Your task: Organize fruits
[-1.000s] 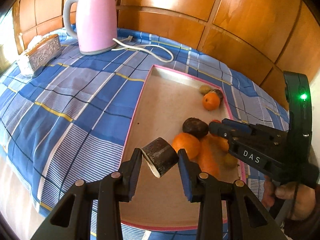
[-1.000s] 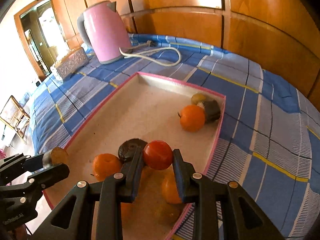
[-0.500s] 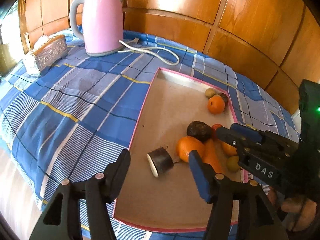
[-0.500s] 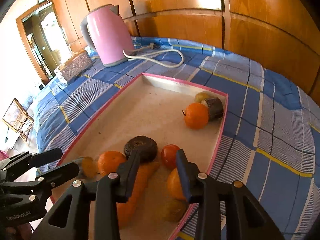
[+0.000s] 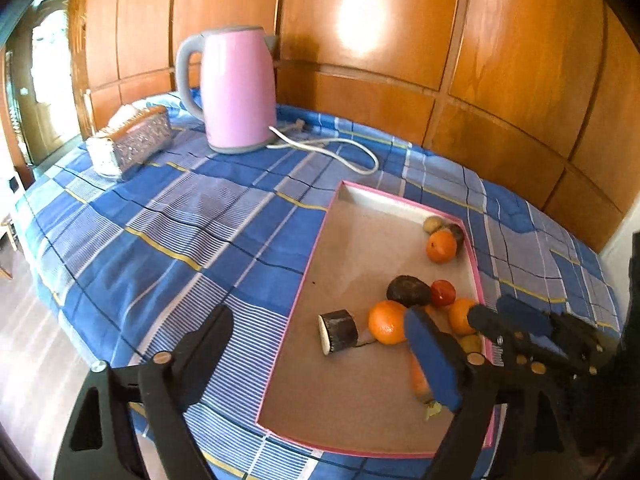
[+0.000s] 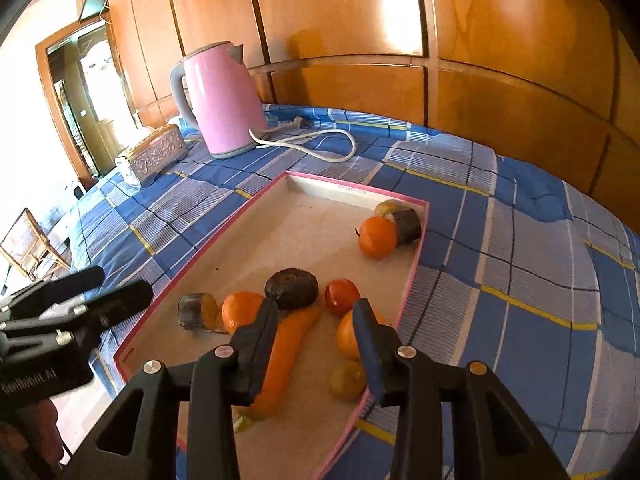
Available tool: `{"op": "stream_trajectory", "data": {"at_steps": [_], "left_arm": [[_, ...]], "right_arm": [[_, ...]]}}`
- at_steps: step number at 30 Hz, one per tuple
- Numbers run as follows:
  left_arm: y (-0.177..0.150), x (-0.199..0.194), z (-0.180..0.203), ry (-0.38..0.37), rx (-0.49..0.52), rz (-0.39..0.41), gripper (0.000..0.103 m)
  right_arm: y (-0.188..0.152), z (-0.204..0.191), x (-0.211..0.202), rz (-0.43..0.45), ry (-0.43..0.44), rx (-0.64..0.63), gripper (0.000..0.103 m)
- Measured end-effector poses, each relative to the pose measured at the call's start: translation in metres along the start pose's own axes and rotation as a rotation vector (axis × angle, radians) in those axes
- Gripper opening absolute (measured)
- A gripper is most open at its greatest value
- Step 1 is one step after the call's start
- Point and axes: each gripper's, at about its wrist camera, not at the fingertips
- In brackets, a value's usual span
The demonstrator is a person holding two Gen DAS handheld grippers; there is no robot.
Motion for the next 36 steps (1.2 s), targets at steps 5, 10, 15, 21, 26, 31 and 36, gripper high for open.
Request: {"op": "stream_trajectory", "data": {"at_steps": [5,10,15,21,26,31,36], "left_arm": [[-0.001,-0.012,0.001,0.018,0.003,0.035,0.097],[-0.002,-0.022,0.006,0.014,0.009,0.052,0.103],[-0.003,-0.03,0.009,0.002,0.007,0.071,0.103],[-0.004,-0.031,0.01,0.028,0.003,0.055,0.103],[-0.007,-0.028,0.011,0.06,0.009,0.037,0.103],[-0.008,-0.025,0.012,0.095,0.015,0.026,0.103],[-0.008,-0.025,0.012,0.109,0.014,0.03,0.103]], "right_arm": [[-0.007,-0.003,-0.006,0.008,-0.008,-0.009,0.039],[-0.01,-0.007,-0.013,0.024,-0.008,-0.018,0.039],[-0.012,-0.011,-0.018,0.038,-0.012,-0.034,0.039],[-0.014,-0.011,-0.021,0.042,-0.01,-0.033,0.039],[-0.014,-0.009,-0.022,0.043,-0.008,-0.028,0.039],[-0.015,-0.009,-0.022,0.044,-0.006,-0.027,0.039],[-0.016,-0.009,-0.022,0.043,-0.005,-0.026,0.039]]}}
Point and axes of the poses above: each gripper's, at about its wrist camera, not at the fingertips, and x roughly the way its jaws point, z to its right, y to its top, and after that the axes turned 1 degree about x, right-handed
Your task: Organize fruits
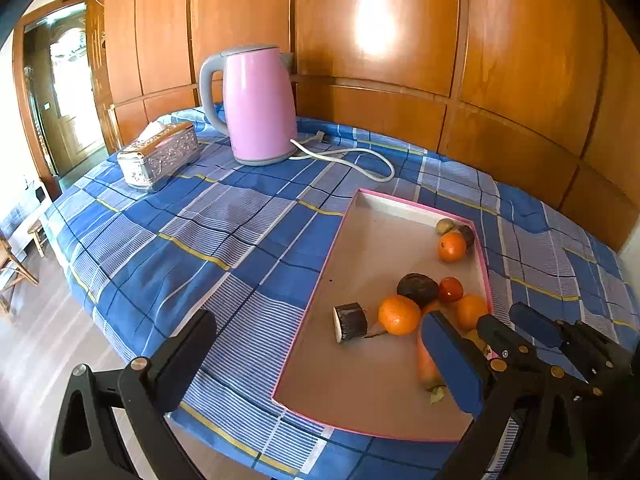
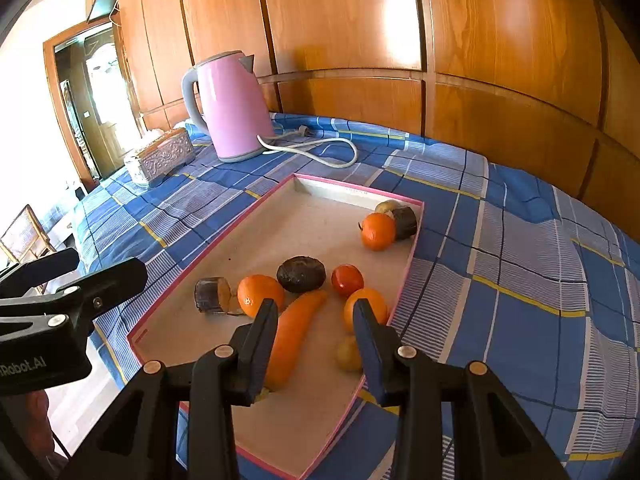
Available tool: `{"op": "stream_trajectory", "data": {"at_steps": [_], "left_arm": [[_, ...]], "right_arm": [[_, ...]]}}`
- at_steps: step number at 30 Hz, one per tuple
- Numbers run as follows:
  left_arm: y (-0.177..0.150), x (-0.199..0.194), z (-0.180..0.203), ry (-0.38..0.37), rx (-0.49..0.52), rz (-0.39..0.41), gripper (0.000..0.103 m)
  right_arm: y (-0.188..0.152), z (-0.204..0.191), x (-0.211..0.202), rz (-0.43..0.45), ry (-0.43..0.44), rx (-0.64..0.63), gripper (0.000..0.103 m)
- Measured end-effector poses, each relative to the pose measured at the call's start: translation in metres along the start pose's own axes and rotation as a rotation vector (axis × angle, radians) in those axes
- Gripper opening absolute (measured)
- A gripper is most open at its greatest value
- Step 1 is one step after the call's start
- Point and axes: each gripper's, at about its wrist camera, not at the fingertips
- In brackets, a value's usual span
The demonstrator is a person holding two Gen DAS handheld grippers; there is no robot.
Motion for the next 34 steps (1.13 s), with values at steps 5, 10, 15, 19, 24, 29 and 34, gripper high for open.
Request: {"op": "stream_trajectory", "data": {"at_steps": [5,10,15,19,24,29,34], "left_arm": [[0.0,-0.0033,0.0011,0.0,-0.004,0.017,0.103],[-0.0004,-0.0036,0.0029,-0.008,0.0,0.018,0.103],[-0.0013,-0.0011,0.0038,-0.021,-0.001,0.008,0.103],[-0.0018,-0.0009,0.0041,-0.029,-0.002,0.008,0.103],[-0.0026,0.0023,0.0033,-0.038,-0.007,-0.008,0.103],[-0.0033,0.0033,0.0013,-0.032,-0.024,-0.003,0.103],[-0.0024,0.0038,0.0001,-0.04,-0.033,-0.001,0.103]], "right_arm": [[-0.0005,0.0003,-0.0004,0.005,-0.002,0.003,0.039],[-0.0015,0.0006,0.0015,-0.002,0.0,0.002,0.039],[-0.0021,0.0011,0.0027,-0.003,-0.001,0.003,0.039],[-0.0036,0.0019,0.0051,-0.008,-0.002,0.003,0.039],[-0.0039,0.0033,0.0073,-0.013,-0.002,0.006,0.039],[-0.0053,0.0047,0.0087,-0.017,-0.006,0.005,0.039],[-0.0052,0.0086,0.0084,-0.015,-0.009,0.012,0.039]]}}
Point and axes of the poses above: each gripper's, at about its wrist camera, not at the fingertips, and x roughly the way its jaws point, z to its right, y to its top, and after that the axes turned 1 degree about x, right-handed
